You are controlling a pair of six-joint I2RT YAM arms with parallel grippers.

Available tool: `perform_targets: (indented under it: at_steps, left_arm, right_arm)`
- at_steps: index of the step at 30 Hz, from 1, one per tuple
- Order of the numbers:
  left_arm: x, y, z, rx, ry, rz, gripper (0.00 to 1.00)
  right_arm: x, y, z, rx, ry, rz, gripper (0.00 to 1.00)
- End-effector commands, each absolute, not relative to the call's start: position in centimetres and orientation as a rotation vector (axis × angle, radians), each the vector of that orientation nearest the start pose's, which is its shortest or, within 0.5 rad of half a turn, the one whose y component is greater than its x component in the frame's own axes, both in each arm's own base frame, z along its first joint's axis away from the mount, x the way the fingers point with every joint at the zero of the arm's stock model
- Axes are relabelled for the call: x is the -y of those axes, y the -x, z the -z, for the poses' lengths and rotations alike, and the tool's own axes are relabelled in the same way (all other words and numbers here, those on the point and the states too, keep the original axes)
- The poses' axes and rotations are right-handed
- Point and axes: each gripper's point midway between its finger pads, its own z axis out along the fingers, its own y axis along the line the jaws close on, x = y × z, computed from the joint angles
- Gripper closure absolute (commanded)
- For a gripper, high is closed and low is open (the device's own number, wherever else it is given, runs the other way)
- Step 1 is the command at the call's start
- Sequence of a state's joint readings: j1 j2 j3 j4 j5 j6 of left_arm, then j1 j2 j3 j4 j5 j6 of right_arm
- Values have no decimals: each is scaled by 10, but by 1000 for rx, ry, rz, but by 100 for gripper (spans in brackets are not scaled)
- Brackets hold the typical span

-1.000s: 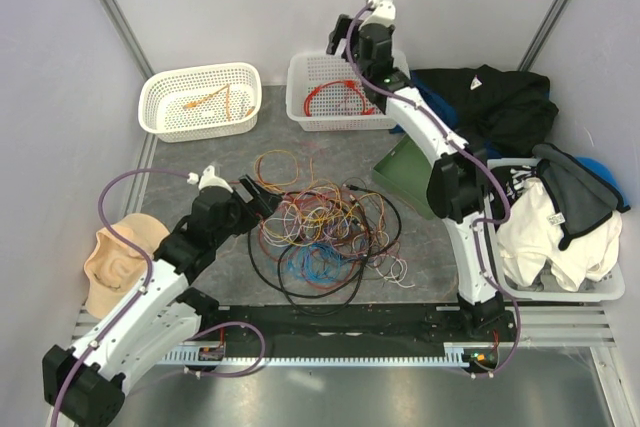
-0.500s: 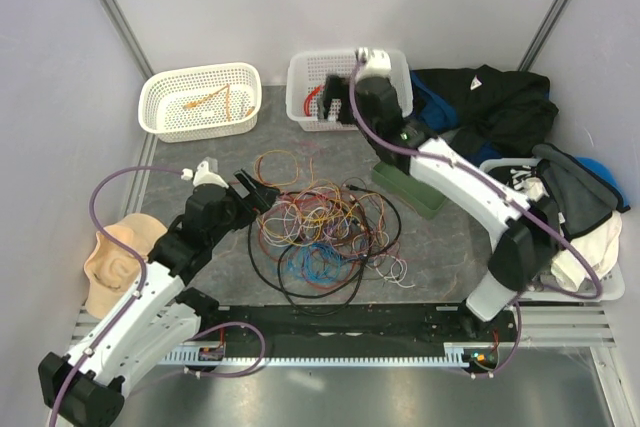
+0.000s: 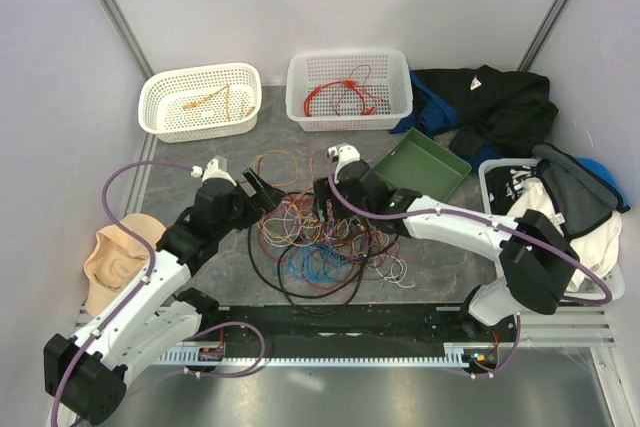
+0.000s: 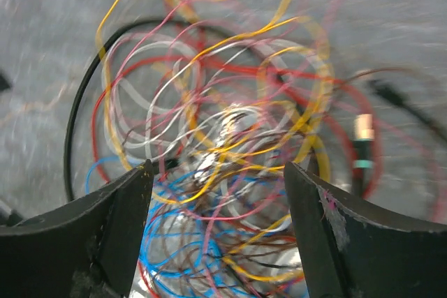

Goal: Untangle the cables

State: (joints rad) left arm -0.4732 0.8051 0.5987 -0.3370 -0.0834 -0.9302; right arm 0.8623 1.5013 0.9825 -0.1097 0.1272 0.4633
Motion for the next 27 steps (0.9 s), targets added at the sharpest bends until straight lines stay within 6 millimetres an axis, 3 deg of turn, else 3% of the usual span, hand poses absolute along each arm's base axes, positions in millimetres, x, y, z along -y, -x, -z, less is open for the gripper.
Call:
perform_targets:
  at_steps: [1, 7, 10, 12, 13, 14, 16, 17, 18, 22, 23, 25, 26, 27]
  left_arm:
    - [152, -248, -164, -2108, 576, 785, 0]
    - [145, -242, -157, -2116, 588, 758, 0]
    - [143, -240, -157, -2116, 590, 748, 0]
    - [142, -239, -158, -2110, 588, 747, 0]
    - [140, -239, -159, -2104, 591, 741, 0]
    - [140, -239, -160, -2099, 591, 743, 0]
    - [139, -240, -164, -2085, 589, 743, 0]
    - [139, -240, -166, -2082, 586, 742, 0]
    - [138, -240, -167, -2080, 582, 737, 0]
    - [131, -242, -182, -2039, 552, 700, 1]
    - [129, -243, -187, -2024, 544, 694, 2]
    - [123, -245, -199, -1978, 532, 669, 3]
    - [120, -246, -204, -1957, 533, 661, 3]
    - [115, -248, -212, -1923, 541, 643, 4]
  right_arm:
    - [-340, -257, -100, -2224, 473, -647, 17]
    - [-340, -258, -53, -2305, 485, -534, 19]
    - [-337, -263, -33, -2339, 478, -461, 23]
    - [-340, -264, -24, -2354, 483, -453, 32]
    - [-342, -265, -22, -2359, 484, -454, 39]
    - [-346, -267, -20, -2360, 488, -455, 61]
    - [-353, -269, -21, -2358, 492, -478, 84]
    - [-358, -271, -24, -2342, 493, -502, 98]
    - [-365, -273, -33, -2320, 493, -535, 100]
    - [-375, -284, -90, -2188, 470, -603, 100]
    - [-374, -285, -123, -2131, 450, -635, 100]
    - [-370, -287, -154, -2076, 433, -644, 100]
    - [-366, -286, -184, -2026, 427, -663, 100]
    - [-360, -284, -192, -2027, 429, -650, 100]
